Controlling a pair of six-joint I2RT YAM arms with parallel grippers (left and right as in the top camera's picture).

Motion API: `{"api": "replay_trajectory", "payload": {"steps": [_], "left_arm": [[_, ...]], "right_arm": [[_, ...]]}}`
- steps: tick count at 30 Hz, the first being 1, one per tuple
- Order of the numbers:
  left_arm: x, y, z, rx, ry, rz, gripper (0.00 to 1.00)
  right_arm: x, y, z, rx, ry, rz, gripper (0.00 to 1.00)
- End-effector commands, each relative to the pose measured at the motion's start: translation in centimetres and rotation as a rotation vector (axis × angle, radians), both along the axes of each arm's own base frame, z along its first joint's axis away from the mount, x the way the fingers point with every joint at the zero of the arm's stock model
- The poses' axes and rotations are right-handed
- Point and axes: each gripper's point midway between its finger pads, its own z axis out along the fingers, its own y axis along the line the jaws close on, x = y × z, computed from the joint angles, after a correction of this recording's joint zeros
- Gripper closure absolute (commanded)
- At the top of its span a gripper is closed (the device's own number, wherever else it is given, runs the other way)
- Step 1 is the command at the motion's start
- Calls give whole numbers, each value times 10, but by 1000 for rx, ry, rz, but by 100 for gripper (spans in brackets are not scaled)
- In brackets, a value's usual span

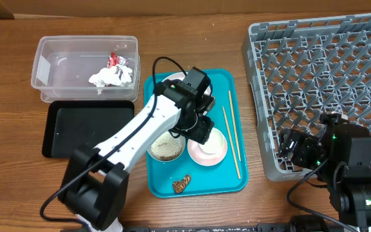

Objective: Sort waste into correct bins and load items into the dishwasher
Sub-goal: 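Reach left gripper to the white cup on the tray and grasp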

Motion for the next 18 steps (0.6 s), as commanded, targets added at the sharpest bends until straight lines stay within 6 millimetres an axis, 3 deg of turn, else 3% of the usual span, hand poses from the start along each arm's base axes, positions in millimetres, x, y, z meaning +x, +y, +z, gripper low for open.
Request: {"api": "replay_trajectory", "payload": {"steps": [1,6,15,18], "left_arm": [[2,-1,-13,17,11,-12,51],[5,-3,-14,11,3,-12,76],[5,-4,-15,11,3,-13,94],[4,-3,-15,15,9,-9,96]], "right_arm": [[3,0,11,-2,-31,4,0],[3,1,11,-2,-31,4,0],[3,0,11,-2,-31,4,0],[3,0,10,-2,-30,4,0]]}}
